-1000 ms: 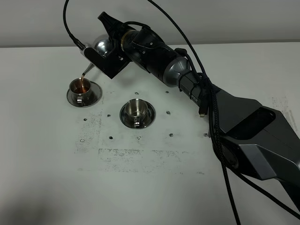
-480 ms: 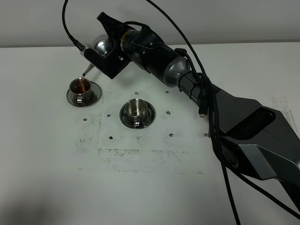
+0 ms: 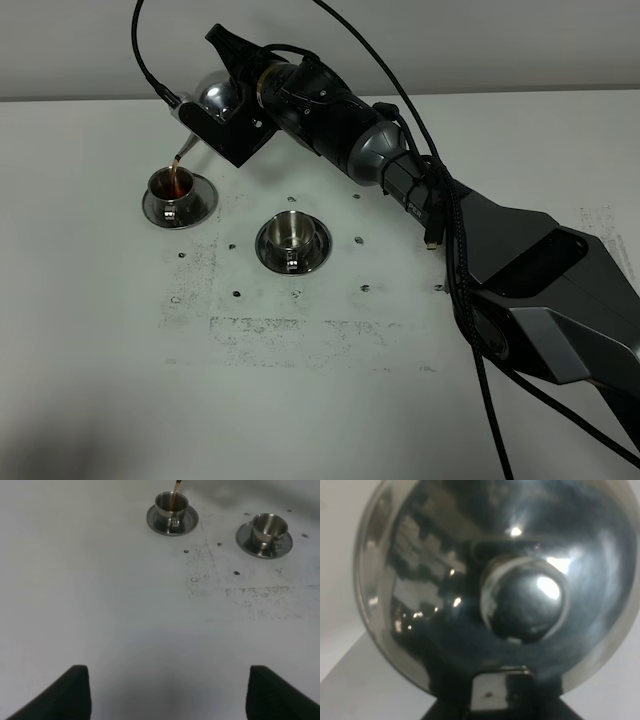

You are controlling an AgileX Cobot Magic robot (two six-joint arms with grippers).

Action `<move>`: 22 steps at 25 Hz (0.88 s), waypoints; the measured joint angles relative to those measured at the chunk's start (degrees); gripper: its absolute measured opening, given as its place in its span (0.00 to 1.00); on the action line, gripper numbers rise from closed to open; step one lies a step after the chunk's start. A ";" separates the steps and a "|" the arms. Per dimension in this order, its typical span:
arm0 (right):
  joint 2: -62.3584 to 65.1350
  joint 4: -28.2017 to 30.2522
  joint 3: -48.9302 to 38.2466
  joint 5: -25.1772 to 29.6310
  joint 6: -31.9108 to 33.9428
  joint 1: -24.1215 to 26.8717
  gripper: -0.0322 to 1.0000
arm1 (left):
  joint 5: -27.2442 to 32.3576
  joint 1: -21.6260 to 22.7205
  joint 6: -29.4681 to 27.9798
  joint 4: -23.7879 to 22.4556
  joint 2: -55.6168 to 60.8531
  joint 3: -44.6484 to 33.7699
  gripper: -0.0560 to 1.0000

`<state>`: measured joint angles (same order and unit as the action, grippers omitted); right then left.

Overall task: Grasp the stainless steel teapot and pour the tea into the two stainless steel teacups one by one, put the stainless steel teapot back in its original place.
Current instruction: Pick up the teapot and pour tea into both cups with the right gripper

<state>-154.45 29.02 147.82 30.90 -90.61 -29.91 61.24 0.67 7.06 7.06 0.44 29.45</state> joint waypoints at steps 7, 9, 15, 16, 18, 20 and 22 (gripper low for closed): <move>0.00 0.00 0.00 -0.06 -0.47 0.00 0.20 | 0.00 0.00 0.00 0.00 0.00 0.00 0.71; 0.00 0.00 0.00 -0.06 -0.76 0.00 0.20 | 0.00 0.00 0.00 0.00 0.00 0.00 0.71; 0.00 0.00 0.00 -0.84 -0.91 0.00 0.20 | 0.00 0.00 0.00 0.00 0.00 0.00 0.71; 0.00 0.00 0.00 -0.91 -0.91 0.00 0.20 | 0.00 0.00 0.00 0.00 0.00 0.00 0.71; 0.00 0.00 0.00 -0.91 -0.93 0.00 0.20 | 0.00 0.00 0.00 0.00 0.00 0.00 0.71; 0.00 0.00 0.00 -0.91 -0.97 0.00 0.20 | 0.00 0.00 0.00 0.00 0.00 0.00 0.71; 0.00 0.00 0.00 -0.91 -0.97 0.00 0.20 | 0.00 0.00 0.00 0.00 0.00 0.00 0.71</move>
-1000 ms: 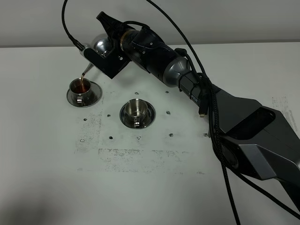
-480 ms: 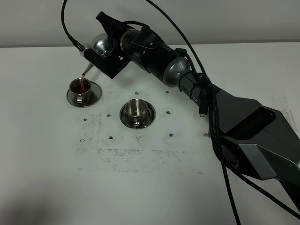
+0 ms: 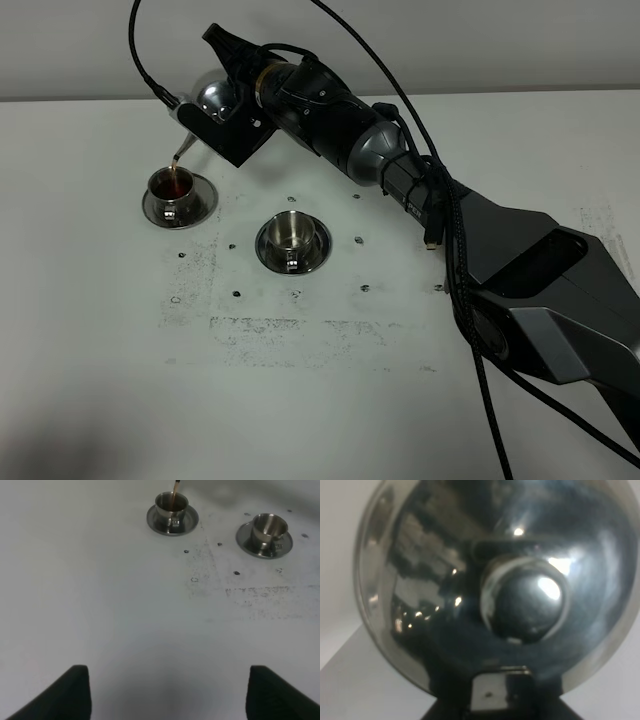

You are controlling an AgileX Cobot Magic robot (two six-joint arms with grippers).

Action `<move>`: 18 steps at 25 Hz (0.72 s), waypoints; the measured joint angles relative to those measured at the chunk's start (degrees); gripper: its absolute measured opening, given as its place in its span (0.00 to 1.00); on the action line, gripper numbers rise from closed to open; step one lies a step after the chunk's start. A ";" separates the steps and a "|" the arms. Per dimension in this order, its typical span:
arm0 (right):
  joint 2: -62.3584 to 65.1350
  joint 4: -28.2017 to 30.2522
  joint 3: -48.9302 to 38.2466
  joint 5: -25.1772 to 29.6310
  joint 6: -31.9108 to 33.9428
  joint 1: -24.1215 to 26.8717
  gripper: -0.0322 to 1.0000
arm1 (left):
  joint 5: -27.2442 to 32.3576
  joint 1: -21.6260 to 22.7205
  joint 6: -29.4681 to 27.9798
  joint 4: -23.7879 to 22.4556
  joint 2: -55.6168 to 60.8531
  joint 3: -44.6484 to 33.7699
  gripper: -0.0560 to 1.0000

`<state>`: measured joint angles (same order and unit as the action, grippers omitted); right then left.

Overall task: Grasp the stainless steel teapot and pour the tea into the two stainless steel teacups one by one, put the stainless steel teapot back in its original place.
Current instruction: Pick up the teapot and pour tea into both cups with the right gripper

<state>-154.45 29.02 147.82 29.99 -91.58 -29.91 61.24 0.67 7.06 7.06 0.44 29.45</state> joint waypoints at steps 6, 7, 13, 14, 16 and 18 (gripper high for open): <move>0.00 0.00 0.00 0.00 -0.07 0.00 0.20 | 0.00 0.00 0.00 0.00 0.00 0.00 0.71; 0.00 0.00 0.00 0.00 -0.07 0.00 0.20 | 0.00 0.00 0.00 0.00 0.00 0.00 0.71; 0.00 0.00 0.00 0.00 -0.07 0.00 0.20 | 0.00 0.00 0.00 0.00 0.00 0.00 0.71; 0.00 0.00 0.00 0.00 -0.07 0.00 0.20 | 0.00 0.00 0.00 0.00 0.00 0.00 0.71; 0.00 -0.01 0.00 -0.07 -0.11 0.00 0.20 | 0.00 0.00 0.00 0.00 0.00 0.00 0.71; 0.00 -0.01 0.00 -0.11 -0.11 0.00 0.20 | 0.00 0.00 0.00 0.00 0.00 0.00 0.71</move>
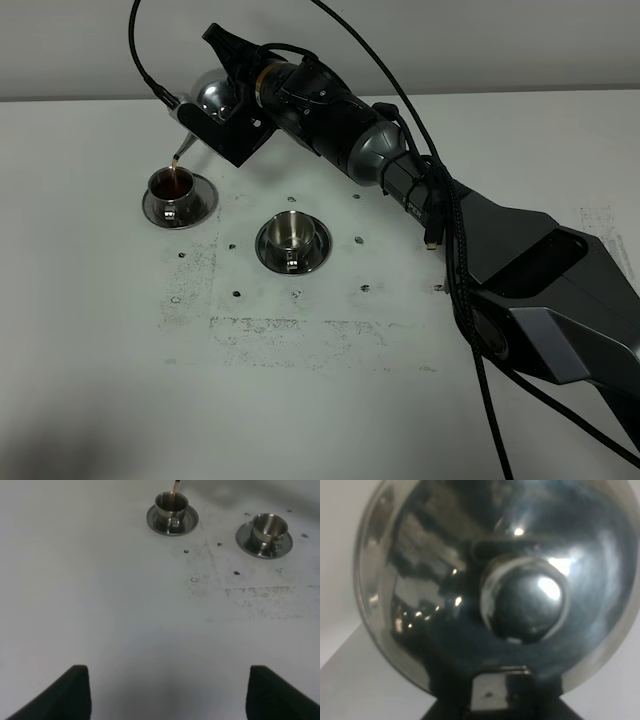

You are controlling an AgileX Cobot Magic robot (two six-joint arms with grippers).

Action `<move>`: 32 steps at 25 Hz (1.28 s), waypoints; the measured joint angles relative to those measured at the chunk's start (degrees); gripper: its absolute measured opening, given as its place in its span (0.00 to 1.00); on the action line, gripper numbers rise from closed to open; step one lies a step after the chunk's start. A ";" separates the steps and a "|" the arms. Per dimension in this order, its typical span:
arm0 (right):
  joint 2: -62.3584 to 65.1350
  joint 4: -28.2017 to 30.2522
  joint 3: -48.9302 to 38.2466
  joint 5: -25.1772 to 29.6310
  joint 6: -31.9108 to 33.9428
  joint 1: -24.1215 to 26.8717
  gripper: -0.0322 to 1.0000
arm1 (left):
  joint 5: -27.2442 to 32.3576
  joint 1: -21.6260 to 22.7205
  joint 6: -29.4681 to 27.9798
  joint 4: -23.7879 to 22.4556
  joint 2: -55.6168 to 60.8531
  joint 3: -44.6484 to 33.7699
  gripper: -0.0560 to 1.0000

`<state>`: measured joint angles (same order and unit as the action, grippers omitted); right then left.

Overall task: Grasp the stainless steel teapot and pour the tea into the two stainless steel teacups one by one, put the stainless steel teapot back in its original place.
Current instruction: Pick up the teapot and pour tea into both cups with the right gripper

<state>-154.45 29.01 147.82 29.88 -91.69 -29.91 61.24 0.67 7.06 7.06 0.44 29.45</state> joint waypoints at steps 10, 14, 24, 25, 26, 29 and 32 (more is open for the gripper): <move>0.00 0.00 0.00 -0.26 0.00 0.00 0.20 | 0.00 0.00 0.00 0.00 0.00 0.00 0.71; 0.00 0.00 0.00 -0.26 0.00 0.00 0.20 | 0.00 0.00 0.00 0.00 0.00 0.00 0.71; 0.00 -0.77 0.00 -0.30 0.16 0.00 0.20 | 0.00 0.00 0.00 0.00 0.00 0.00 0.71; 0.00 -1.08 0.00 -0.30 0.16 0.00 0.20 | 0.00 0.00 0.00 0.00 0.00 0.00 0.71; 0.00 -1.50 0.00 -0.30 0.16 0.00 0.20 | 0.00 0.00 0.00 0.00 0.00 0.00 0.71; 0.00 -3.38 0.00 0.33 0.19 0.00 0.20 | 0.00 0.00 0.00 0.00 0.00 0.00 0.71; 0.00 -6.44 0.00 1.89 0.19 0.00 0.20 | 0.00 0.00 0.00 0.00 0.00 0.00 0.71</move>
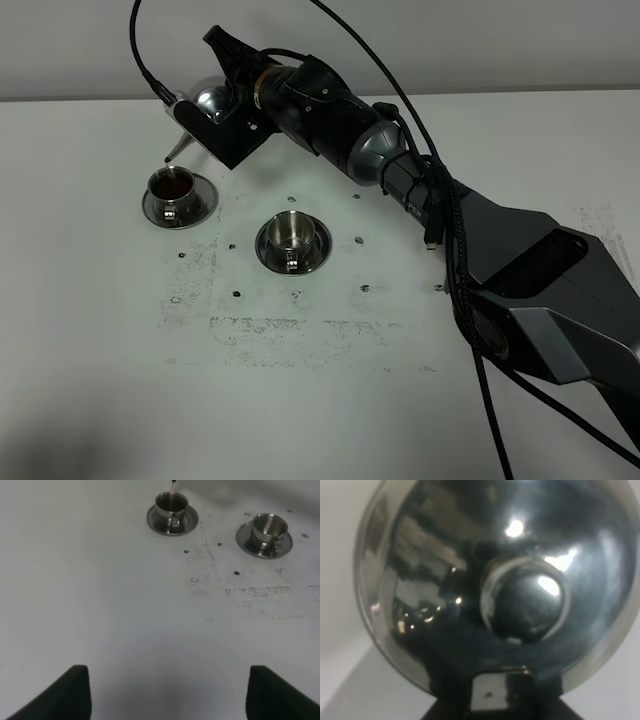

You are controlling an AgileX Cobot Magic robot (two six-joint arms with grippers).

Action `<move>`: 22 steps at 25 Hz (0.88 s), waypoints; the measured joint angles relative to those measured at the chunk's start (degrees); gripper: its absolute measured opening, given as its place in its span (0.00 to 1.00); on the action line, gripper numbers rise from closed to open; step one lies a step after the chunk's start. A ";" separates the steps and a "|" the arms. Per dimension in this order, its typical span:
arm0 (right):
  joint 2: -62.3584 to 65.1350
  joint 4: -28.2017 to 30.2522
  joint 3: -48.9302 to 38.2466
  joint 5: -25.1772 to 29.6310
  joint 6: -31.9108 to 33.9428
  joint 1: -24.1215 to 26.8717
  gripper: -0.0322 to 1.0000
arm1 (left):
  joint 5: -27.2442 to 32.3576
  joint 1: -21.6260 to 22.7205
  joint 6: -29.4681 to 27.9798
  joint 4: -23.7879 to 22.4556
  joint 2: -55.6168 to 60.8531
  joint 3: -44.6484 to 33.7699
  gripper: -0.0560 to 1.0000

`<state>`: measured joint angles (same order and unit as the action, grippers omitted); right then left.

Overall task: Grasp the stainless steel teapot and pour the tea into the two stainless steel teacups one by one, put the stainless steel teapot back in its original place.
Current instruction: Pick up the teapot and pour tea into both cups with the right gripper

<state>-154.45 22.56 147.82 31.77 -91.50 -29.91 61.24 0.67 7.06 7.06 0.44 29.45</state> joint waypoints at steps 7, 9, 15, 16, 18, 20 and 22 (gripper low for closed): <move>0.06 -8.18 0.00 4.21 0.35 0.00 0.20 | 0.00 0.00 0.00 0.00 0.00 0.00 0.71; 0.33 -9.90 0.00 4.99 2.00 0.00 0.20 | 0.00 0.00 0.00 0.00 0.00 0.00 0.71; 4.41 -11.40 0.00 7.64 12.91 0.28 0.20 | 0.00 0.00 0.00 0.00 0.00 0.00 0.71; 5.31 -11.47 0.00 8.49 15.50 0.48 0.20 | 0.00 0.00 0.00 0.00 0.00 0.00 0.71; 7.42 -11.47 0.00 10.45 22.51 0.60 0.20 | 0.00 0.00 0.00 0.00 0.00 0.00 0.71; 9.11 -11.57 0.00 12.72 29.63 0.80 0.20 | 0.00 0.00 0.00 0.00 0.00 0.00 0.71; 10.56 -12.05 0.00 15.24 38.11 1.05 0.20 | 0.00 0.00 0.00 0.05 0.00 0.00 0.71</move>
<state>-143.89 10.52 147.82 47.00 -53.39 -28.86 61.24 0.67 7.06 7.11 0.44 29.45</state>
